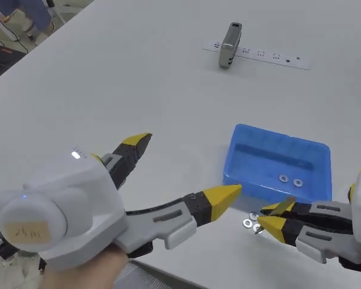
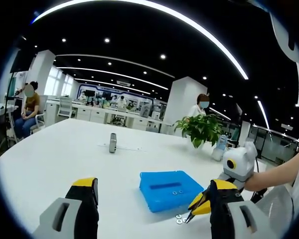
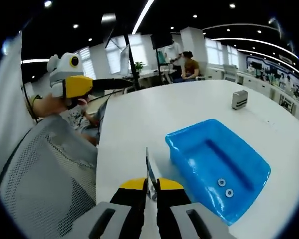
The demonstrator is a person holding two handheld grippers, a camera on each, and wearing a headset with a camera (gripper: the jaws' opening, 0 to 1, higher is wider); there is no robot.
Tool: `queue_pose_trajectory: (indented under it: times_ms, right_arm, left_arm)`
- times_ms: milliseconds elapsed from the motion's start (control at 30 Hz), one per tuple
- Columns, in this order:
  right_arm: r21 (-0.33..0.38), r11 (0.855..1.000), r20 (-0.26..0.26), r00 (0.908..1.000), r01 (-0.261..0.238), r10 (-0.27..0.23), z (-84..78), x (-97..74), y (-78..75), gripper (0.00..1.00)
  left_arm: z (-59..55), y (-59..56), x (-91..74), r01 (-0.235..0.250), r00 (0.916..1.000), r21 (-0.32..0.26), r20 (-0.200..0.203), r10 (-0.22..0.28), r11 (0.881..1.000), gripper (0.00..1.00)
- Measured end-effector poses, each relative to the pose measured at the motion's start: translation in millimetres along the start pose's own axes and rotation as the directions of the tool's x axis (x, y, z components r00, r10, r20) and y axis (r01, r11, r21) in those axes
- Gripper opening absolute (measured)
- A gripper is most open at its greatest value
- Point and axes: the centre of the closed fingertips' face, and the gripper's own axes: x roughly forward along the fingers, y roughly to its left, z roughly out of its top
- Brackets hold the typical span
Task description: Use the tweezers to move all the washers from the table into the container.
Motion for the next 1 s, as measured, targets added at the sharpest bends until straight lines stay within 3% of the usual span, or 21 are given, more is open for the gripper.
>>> queue_pose_trajectory:
  times_ms: [233,367,500,633,833,1000]
  right_arm:
    - [-0.191,0.982,-0.031,0.9995,0.005,-0.011,-2.8,1.7,8.9,0.03]
    - [-0.24,0.971,-0.053,0.9983,0.013,-0.026,-3.1,2.7,11.2,0.03]
    - [-0.23,0.973,-0.046,0.9987,0.01,-0.021,1.8,-2.7,13.8,0.03]
    - [-0.241,0.97,-0.009,0.9992,0.037,-0.04,18.5,-16.6,11.2,0.03]
    - [-0.228,0.97,0.061,0.9951,0.09,-0.078,45.9,-38.1,-2.5,0.03]
    - [-0.2,0.97,0.12,0.986,0.138,-0.116,66.3,-49.1,-17.5,0.03]
  left_arm:
    - [0.0,-0.4,0.2,0.001,1.0,0.005,-0.001,-0.001,1.0,0.95]
    - [0.4,-0.5,0.0,0.001,1.0,0.005,0.001,-0.001,1.0,0.95]
    - [0.6,-0.3,-0.1,0.0,1.0,0.007,0.002,0.0,1.0,0.95]
    - [0.9,0.2,-0.4,-0.002,1.0,0.007,0.004,0.002,1.0,0.95]
    - [0.9,-0.7,-0.2,0.002,1.0,0.01,0.003,-0.002,1.0,0.95]
    - [0.6,0.3,-0.4,-0.002,1.0,0.008,0.001,0.002,1.0,0.94]
